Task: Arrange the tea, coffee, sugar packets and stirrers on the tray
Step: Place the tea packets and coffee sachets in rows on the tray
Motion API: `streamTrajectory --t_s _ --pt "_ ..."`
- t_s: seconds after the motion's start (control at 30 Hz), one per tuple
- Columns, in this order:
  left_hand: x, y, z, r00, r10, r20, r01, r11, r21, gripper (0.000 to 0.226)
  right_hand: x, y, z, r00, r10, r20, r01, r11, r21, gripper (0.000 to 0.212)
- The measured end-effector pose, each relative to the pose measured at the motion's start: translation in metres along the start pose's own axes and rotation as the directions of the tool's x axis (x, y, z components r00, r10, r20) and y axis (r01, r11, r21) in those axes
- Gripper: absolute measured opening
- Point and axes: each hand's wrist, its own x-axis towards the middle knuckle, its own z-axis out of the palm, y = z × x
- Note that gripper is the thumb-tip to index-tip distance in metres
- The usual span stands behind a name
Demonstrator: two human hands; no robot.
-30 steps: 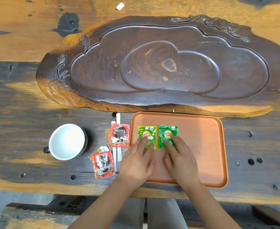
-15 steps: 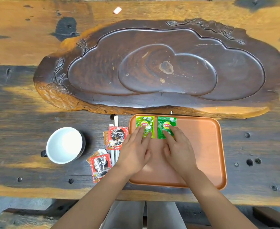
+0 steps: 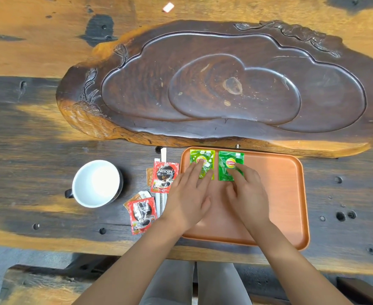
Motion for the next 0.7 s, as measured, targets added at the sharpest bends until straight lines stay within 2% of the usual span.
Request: streamTrajectory --t_s 0.1,0.17,0.33,0.4,0.47,0.57,0.7 --pt "-0.032 -0.016 -0.010 0.993 -0.054 -0.103 0.037 0.986 -0.164 0.050 0.001 -0.013 0.002 0.994 -0.062 -0.085 0.062 0.998 -0.010 0.035" --pt "-0.059 -0.036 -0.010 0.985 -0.125 -0.121 0.103 0.979 -0.176 0.048 0.003 -0.028 0.008 0.985 -0.161 -0.066 0.160 0.987 -0.021 0.032" --pt "-0.112 -0.081 0.003 0.982 -0.180 0.050 0.182 0.982 -0.043 0.063 0.013 -0.074 0.033 0.897 -0.389 0.208 0.410 0.910 -0.067 0.045" --pt "-0.117 -0.089 0.005 0.969 -0.210 0.128 0.209 0.978 0.019 0.069 0.019 -0.087 0.042 0.863 -0.417 0.286 0.457 0.885 -0.087 0.052" --pt "-0.117 -0.092 0.006 0.967 -0.211 0.140 0.209 0.977 0.030 0.070 0.025 -0.095 0.048 0.839 -0.425 0.339 0.488 0.864 -0.125 0.054" --pt "-0.115 -0.091 0.007 0.976 -0.192 0.102 0.191 0.981 0.014 0.064 0.031 -0.100 0.055 0.823 -0.409 0.394 0.501 0.850 -0.165 0.054" --pt "-0.117 -0.094 0.011 0.982 -0.185 0.030 0.186 0.982 -0.022 0.061 0.033 -0.100 0.059 0.821 -0.432 0.373 0.507 0.852 -0.128 0.055"
